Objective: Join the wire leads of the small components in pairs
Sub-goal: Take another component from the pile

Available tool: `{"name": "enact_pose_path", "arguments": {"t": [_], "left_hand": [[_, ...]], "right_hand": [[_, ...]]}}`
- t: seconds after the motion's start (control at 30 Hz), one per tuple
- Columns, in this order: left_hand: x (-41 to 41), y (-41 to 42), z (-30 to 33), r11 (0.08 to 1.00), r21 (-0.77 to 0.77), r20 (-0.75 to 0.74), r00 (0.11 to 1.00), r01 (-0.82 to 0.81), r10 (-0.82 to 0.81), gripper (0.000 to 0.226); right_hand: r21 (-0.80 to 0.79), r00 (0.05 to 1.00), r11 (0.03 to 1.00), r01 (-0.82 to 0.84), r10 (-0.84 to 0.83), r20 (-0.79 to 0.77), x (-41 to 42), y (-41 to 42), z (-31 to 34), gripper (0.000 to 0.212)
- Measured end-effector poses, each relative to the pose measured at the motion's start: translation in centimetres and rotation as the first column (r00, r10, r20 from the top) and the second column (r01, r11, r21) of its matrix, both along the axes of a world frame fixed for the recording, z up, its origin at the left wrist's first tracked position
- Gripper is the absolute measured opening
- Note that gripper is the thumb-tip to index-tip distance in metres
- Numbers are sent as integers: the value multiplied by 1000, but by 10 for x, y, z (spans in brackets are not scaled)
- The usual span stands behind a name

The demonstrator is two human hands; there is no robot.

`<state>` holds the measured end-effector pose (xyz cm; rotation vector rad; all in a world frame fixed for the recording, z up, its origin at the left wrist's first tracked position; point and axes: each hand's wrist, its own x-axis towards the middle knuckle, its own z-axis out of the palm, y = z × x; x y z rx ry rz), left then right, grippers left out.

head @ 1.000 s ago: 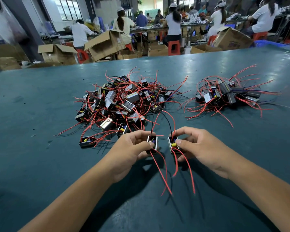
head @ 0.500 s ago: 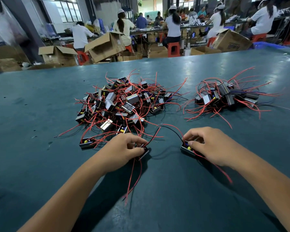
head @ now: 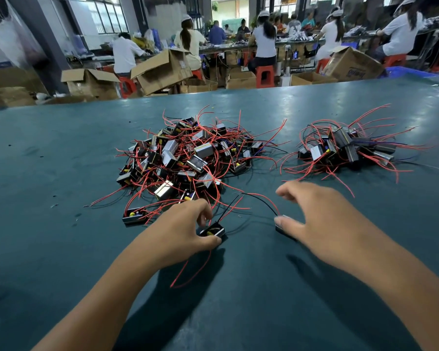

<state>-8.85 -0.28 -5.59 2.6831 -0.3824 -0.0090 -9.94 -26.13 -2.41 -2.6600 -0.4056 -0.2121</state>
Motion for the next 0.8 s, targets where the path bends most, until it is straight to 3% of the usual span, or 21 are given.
{"name": "enact_pose_path", "arguments": {"t": [0.1, 0.2, 0.27, 0.37, 0.5, 0.6, 0.7, 0.8], "left_hand": [[0, -2, -2, 999, 40, -32, 999, -16, 18, 25], [1, -4, -2, 999, -13, -39, 998, -43, 43, 15], [1, -10, -1, 967, -242, -113, 992, -75, 49, 10], [-3, -27, 0, 726, -672, -261, 964, -143, -52, 12], [-7, -45, -7, 526, -830, -254, 965, -184, -64, 23], [-7, -49, -10, 530, -833, -202, 979, -159, -22, 40], [-9, -55, -14, 626, -776, -113, 993, -77, -19, 51], [-13, -63, -19, 681, -732, -39, 997, 12, -60, 40]], "right_hand": [[-308, 990, 949, 68, -102, -96, 4, 10, -18, 45], [-326, 989, 942, 81, -117, -94, 10, 10, -27, 34], [-89, 985, 992, 86, -99, -141, 12, 6, -28, 27], [376, 963, 923, 83, 23, -269, 7, 12, -25, 17], [576, 958, 812, 95, 82, -274, 4, 21, -31, 9], [637, 951, 766, 84, 130, -282, 0, 23, -30, 27], [654, 948, 755, 51, 169, -269, -3, 27, -28, 50], [550, 964, 835, 38, 114, -239, -2, 27, -31, 37]]}}
